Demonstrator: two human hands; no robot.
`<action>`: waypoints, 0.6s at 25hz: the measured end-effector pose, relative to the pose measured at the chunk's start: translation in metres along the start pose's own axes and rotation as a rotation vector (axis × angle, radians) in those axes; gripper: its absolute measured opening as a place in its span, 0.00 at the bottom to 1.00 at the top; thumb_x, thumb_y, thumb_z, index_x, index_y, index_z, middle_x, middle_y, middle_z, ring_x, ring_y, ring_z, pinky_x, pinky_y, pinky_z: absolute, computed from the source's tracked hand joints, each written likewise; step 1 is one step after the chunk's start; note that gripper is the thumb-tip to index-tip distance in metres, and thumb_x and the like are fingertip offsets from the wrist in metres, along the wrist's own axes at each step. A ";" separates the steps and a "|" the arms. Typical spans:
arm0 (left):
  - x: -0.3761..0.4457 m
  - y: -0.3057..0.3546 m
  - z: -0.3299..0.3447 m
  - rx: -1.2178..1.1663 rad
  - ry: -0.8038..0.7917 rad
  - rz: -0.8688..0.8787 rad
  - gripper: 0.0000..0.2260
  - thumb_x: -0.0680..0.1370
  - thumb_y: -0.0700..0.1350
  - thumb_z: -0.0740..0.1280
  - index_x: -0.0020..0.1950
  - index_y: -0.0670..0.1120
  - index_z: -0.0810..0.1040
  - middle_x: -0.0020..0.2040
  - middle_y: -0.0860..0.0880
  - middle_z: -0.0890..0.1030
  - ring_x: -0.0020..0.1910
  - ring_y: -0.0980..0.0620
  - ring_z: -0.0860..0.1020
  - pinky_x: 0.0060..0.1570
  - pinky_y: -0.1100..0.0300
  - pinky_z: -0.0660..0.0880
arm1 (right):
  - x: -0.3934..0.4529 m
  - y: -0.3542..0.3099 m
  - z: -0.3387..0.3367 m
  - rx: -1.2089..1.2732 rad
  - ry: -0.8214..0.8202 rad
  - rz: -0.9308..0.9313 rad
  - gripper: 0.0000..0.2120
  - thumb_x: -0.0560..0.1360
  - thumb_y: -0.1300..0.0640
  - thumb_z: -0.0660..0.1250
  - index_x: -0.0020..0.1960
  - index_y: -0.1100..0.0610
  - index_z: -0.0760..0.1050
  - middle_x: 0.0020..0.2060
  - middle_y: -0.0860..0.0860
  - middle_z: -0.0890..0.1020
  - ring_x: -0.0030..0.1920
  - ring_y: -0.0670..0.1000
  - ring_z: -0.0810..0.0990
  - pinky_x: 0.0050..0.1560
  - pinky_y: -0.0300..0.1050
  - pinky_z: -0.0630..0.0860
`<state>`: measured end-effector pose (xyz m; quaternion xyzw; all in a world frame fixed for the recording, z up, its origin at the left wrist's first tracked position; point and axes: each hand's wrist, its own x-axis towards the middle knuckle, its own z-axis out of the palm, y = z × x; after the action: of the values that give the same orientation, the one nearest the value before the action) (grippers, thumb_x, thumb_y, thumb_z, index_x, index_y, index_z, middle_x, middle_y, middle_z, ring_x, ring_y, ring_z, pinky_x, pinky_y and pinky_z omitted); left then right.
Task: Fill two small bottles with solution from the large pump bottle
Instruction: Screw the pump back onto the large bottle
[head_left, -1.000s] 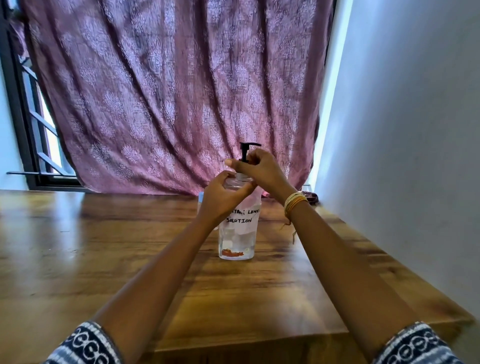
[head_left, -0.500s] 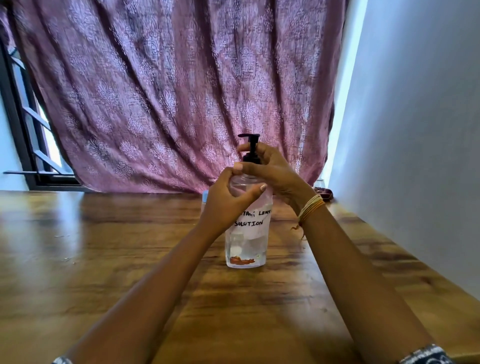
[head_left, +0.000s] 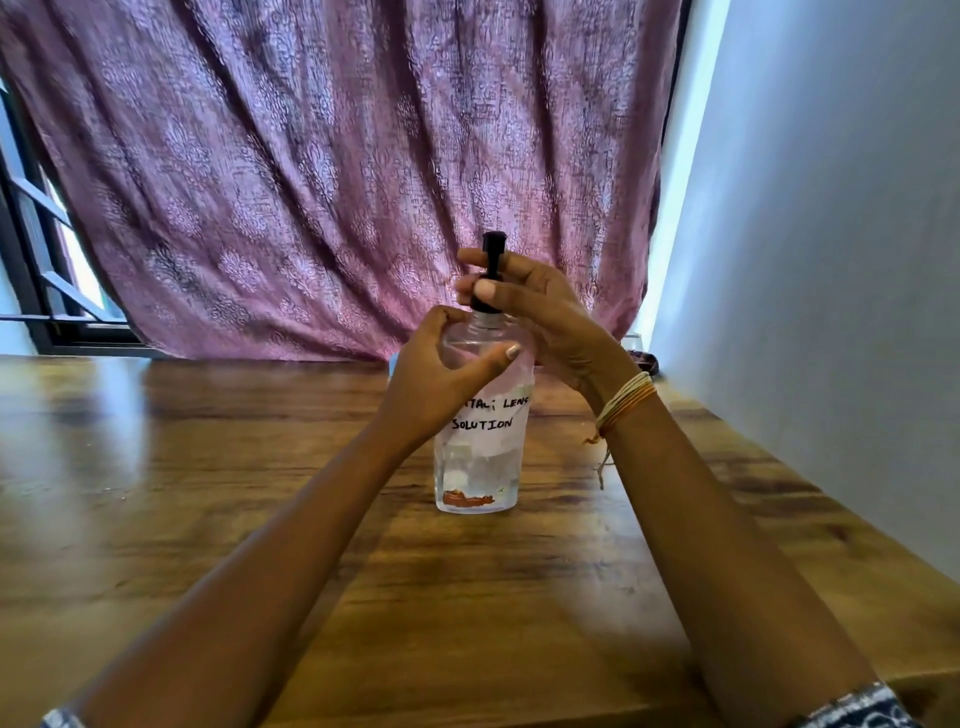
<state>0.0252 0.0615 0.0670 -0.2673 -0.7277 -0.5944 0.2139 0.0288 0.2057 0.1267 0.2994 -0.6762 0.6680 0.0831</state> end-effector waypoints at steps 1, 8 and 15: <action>-0.001 0.000 0.000 0.009 0.006 0.001 0.30 0.64 0.64 0.71 0.60 0.48 0.74 0.55 0.50 0.82 0.53 0.51 0.81 0.55 0.47 0.79 | -0.002 -0.002 -0.002 0.043 -0.056 0.019 0.19 0.75 0.65 0.62 0.66 0.66 0.70 0.57 0.62 0.79 0.58 0.57 0.79 0.63 0.52 0.76; -0.001 0.001 0.001 0.013 0.007 0.024 0.28 0.67 0.59 0.73 0.61 0.46 0.75 0.55 0.51 0.82 0.53 0.55 0.81 0.54 0.52 0.79 | -0.004 -0.004 -0.001 -0.092 0.112 -0.035 0.11 0.70 0.72 0.69 0.51 0.64 0.78 0.42 0.54 0.84 0.42 0.48 0.84 0.46 0.40 0.81; 0.000 -0.001 0.002 0.008 0.013 0.055 0.25 0.68 0.57 0.74 0.60 0.47 0.75 0.54 0.52 0.82 0.53 0.57 0.81 0.53 0.58 0.78 | -0.006 -0.006 -0.002 0.019 -0.026 0.048 0.19 0.76 0.65 0.62 0.65 0.69 0.70 0.58 0.63 0.79 0.60 0.59 0.80 0.63 0.51 0.77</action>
<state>0.0244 0.0629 0.0660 -0.2823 -0.7210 -0.5872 0.2360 0.0364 0.2094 0.1287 0.2926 -0.6779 0.6721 0.0556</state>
